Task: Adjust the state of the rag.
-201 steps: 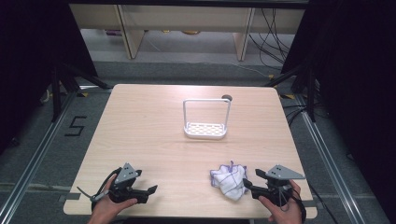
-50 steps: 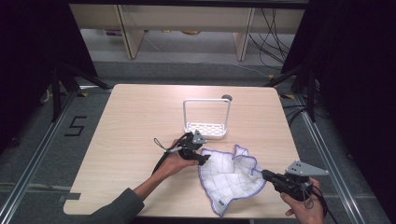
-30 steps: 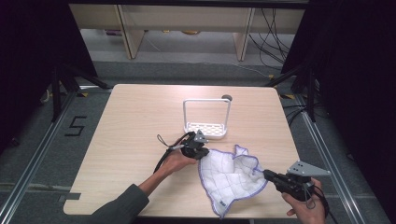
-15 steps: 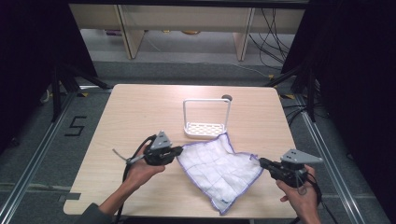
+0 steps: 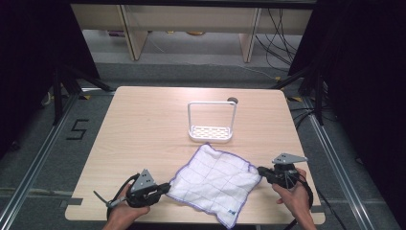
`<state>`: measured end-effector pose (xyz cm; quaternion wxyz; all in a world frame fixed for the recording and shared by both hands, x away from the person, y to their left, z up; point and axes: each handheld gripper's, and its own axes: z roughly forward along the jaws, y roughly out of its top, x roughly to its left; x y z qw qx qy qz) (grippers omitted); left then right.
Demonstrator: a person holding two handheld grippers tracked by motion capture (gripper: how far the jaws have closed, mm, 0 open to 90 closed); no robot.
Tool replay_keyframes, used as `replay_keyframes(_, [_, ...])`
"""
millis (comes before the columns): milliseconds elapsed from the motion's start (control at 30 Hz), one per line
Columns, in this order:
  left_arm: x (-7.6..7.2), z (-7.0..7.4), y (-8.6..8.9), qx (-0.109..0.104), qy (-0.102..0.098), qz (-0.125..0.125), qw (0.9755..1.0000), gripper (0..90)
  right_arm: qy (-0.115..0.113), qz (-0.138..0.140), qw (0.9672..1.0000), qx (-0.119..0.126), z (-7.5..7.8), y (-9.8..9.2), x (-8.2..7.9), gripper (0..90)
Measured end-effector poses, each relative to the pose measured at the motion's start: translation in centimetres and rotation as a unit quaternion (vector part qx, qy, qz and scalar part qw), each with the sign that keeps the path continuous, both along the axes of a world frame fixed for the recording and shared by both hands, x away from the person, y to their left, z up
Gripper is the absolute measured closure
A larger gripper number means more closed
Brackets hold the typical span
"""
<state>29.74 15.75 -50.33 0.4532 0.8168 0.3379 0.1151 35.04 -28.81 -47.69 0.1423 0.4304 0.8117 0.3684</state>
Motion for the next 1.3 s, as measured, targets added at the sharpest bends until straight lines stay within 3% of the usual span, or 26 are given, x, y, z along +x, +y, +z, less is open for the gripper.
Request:
replay_keyframes(33, [-0.3,0.0,0.1,0.01,-0.002,-0.005,0.9999,85.2,0.013,-0.011,0.9998,0.007,0.0,0.3,0.0,87.7])
replay_keyframes(67, [-0.6,0.0,-0.1,0.011,0.005,-0.009,0.9999,85.1,0.0,-0.002,1.0,0.002,-0.1,0.2,0.3,87.7])
replay_keyframes(100, [-1.0,-0.1,-0.3,0.009,-0.003,-0.011,0.9999,85.0,-0.009,0.001,0.9999,-0.005,-0.1,0.2,0.7,87.8])
replay_keyframes(133, [-1.4,-0.1,-0.4,0.013,0.003,-0.017,0.9998,84.8,0.0,-0.005,1.0,-0.006,0.1,0.3,0.8,87.8])
replay_keyframes(233, [-2.4,-0.4,-1.0,0.011,0.01,-0.03,0.9994,82.2,-0.005,-0.007,0.9998,-0.018,0.1,0.5,1.3,87.7])
replay_keyframes(300, [-2.7,-0.4,-1.3,0.004,0.023,-0.048,0.9986,74.7,-0.01,-0.011,0.9996,-0.024,0.0,0.5,1.6,87.7])
replay_keyframes(333, [-2.8,-0.3,-1.3,0.006,0.014,-0.043,0.999,68.4,0.002,-0.022,0.9995,-0.021,0.0,0.6,1.7,87.6])
replay_keyframes(400, [-2.3,0.1,-1.2,-0.013,0.015,-0.043,0.9989,54.3,-0.002,-0.021,0.9995,-0.025,-0.2,0.4,2.2,87.2])
replay_keyframes(433, [-1.9,0.5,-1.1,-0.018,0.018,-0.035,0.9991,49.5,0.002,-0.029,0.9993,-0.025,-0.2,0.3,2.2,86.6])
replay_keyframes(467, [-1.4,1.0,-1.1,-0.021,0.009,-0.019,0.9996,45.4,-0.001,-0.028,0.9994,-0.023,-0.4,0.2,2.4,85.9])
replay_keyframes(567, [1.1,2.3,-1.5,-0.014,-0.023,-0.01,0.9996,41.3,-0.004,-0.038,0.9992,-0.013,-0.5,-0.1,2.8,76.2])
replay_keyframes(600, [2.2,2.6,-1.8,-0.009,-0.024,-0.013,0.9996,39.9,-0.012,-0.046,0.9987,-0.02,-0.3,-0.4,2.8,73.0])
replay_keyframes(633, [2.2,2.6,-1.8,-0.009,-0.024,-0.013,0.9996,38.8,-0.012,-0.046,0.9987,-0.02,-0.3,-0.4,2.8,73.0])
replay_keyframes(667, [4.0,2.7,-2.5,0.0,-0.019,-0.017,0.9997,38.8,0.001,-0.054,0.9985,-0.001,-0.1,-0.6,2.7,69.8])
replay_keyframes(700, [5.3,2.8,-2.7,0.017,-0.023,-0.024,0.9993,37.9,-0.003,-0.069,0.9976,0.01,0.1,-1.0,2.6,65.6])
replay_keyframes(767, [7.5,2.5,-3.8,0.014,-0.01,-0.014,0.9998,35.0,-0.005,-0.092,0.9954,0.024,0.7,-1.7,2.3,59.7])
replay_keyframes(800, [9.3,2.4,-4.9,0.028,-0.014,-0.012,0.9994,34.9,-0.009,-0.086,0.9958,0.03,0.7,-2.0,2.3,57.7])
replay_keyframes(867, [11.0,2.2,-6.0,0.042,-0.006,-0.019,0.9989,34.6,-0.005,-0.102,0.9936,0.048,0.8,-2.1,2.1,52.6])
replay_keyframes(900, [11.0,2.2,-6.0,0.042,-0.006,-0.019,0.9989,34.4,-0.005,-0.102,0.9936,0.048,0.8,-2.1,2.1,52.6])
replay_keyframes(933, [12.4,1.8,-7.1,0.049,-0.008,-0.006,0.9987,34.5,-0.012,-0.084,0.9953,0.047,0.6,-2.5,2.4,50.4])
replay_keyframes(967, [13.3,1.6,-7.5,0.054,-0.004,-0.009,0.9985,34.8,-0.014,-0.085,0.9955,0.039,0.6,-2.5,2.4,50.4])
replay_keyframes(1033, [14.4,1.2,-8.1,0.063,-0.001,0.003,0.998,35.0,0.005,-0.088,0.995,0.046,0.4,-2.2,2.4,50.2])
replay_keyframes(1167, [15.5,0.8,-8.7,0.064,0.003,0.009,0.9979,38.0,0.007,-0.07,0.9968,0.036,-0.2,-2.1,3.1,50.1])
replay_keyframes(1200, [16.1,0.6,-9.1,0.072,0.004,0.007,0.9973,38.4,0.024,-0.078,0.9959,0.04,-0.2,-1.7,3.1,50.0])
replay_keyframes(1233, [16.2,0.4,-9.2,0.071,0.007,0.008,0.9974,38.7,0.011,-0.068,0.9972,0.028,-0.3,-1.9,3.3,50.0])
replay_keyframes(1300, [16.4,0.1,-9.6,0.071,0.014,-0.001,0.9974,42.0,0.015,-0.069,0.9971,0.027,-0.4,-1.8,3.5,49.3])
